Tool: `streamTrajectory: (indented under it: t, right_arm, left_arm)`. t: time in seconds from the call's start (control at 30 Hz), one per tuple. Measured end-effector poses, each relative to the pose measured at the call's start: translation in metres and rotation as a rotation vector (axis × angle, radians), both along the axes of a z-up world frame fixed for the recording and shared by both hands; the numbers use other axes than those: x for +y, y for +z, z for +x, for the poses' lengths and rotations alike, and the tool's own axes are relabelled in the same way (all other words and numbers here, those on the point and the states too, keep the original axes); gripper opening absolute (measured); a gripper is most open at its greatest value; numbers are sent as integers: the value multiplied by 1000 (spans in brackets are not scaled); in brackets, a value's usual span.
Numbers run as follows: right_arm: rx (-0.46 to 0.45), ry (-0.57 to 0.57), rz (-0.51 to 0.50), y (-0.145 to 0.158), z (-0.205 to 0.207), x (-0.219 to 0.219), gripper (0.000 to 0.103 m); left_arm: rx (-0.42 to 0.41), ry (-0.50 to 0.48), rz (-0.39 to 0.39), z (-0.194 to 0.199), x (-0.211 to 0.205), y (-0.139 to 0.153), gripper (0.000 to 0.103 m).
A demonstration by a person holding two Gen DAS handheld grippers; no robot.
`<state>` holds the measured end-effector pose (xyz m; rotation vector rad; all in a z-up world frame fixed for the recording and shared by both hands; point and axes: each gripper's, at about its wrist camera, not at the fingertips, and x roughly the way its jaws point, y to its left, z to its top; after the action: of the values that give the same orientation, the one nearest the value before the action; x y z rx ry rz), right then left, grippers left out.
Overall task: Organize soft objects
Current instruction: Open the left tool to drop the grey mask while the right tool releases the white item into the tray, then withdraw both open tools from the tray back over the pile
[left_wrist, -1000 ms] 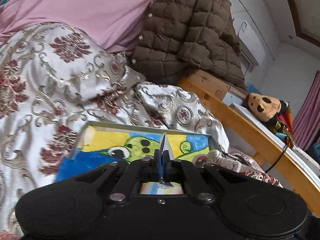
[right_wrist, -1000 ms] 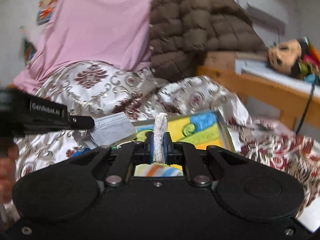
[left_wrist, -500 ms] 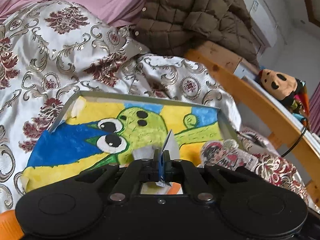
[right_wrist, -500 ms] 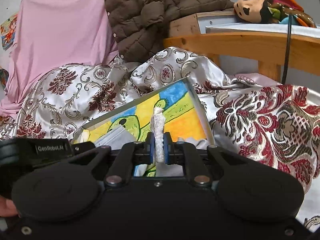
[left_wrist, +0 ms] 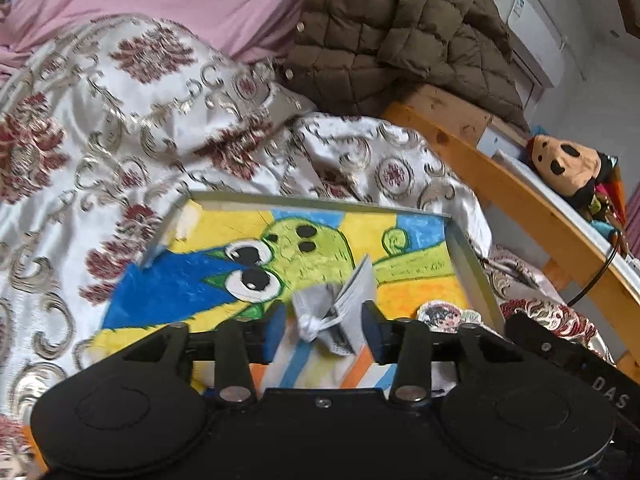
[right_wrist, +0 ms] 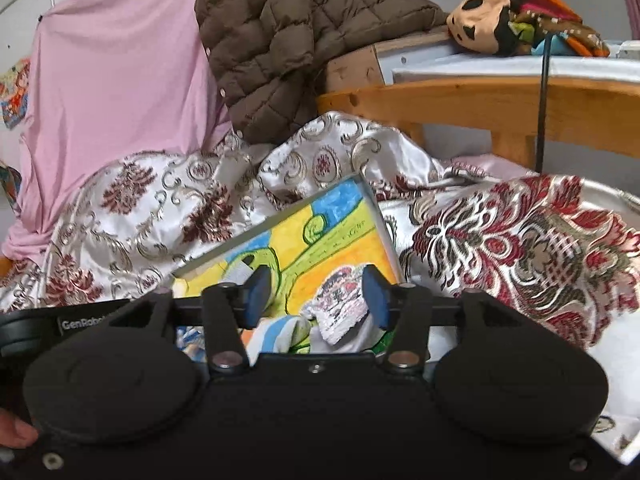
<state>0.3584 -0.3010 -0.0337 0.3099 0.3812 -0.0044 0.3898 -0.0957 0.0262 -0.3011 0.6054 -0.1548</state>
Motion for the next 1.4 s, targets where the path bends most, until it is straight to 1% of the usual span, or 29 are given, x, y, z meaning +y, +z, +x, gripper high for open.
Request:
streamTrajectory:
  t: [0.03,0.1,0.27,0.33,0.37,0.43,0.5,0.6,0.67,0.97,1.13,1.4]
  right_arm:
    - [-10,1,-3,4,-5,0,56]
    - [-34,9,-4,13,-17,-1,62]
    - [-100,30,-40,41,-52,2,73]
    - [-132,43,-61,53,-65,5,80]
    - [-149,48,-69,58,-72,6,82]
    - [-186,58,-78,68,-87,9,96]
    - [-223,68,-76,75,-102,11,102]
    - [-260,88,-79,83,-122,17,102]
    - [-287,102,-87,87,-135,20,102]
    - [-387,133,-127,99,-194,35,102]
    - [-446,141,-165,102,-222,43,102]
    - [-410,164,-203,100,-241,53,102]
  left_arm:
    - [-11,9,0,-5,3,4,54]
    - [-33,24,-5,-15,9,12,61]
    - [-88,48,-7,-45,23,33,73]
    - [-109,56,-8,-58,27,40,78]
    - [-122,62,-8,-65,30,43,82]
    - [-148,74,-12,-80,35,50,87]
    - [-171,84,-19,-95,39,57,95]
    - [-212,100,-15,-118,46,66,100]
    - [-235,103,-13,-132,49,72,102]
    - [-330,92,13,-193,60,87,102]
    - [-356,91,34,-225,68,87,102]
    - [-342,75,85,-266,90,73,102]
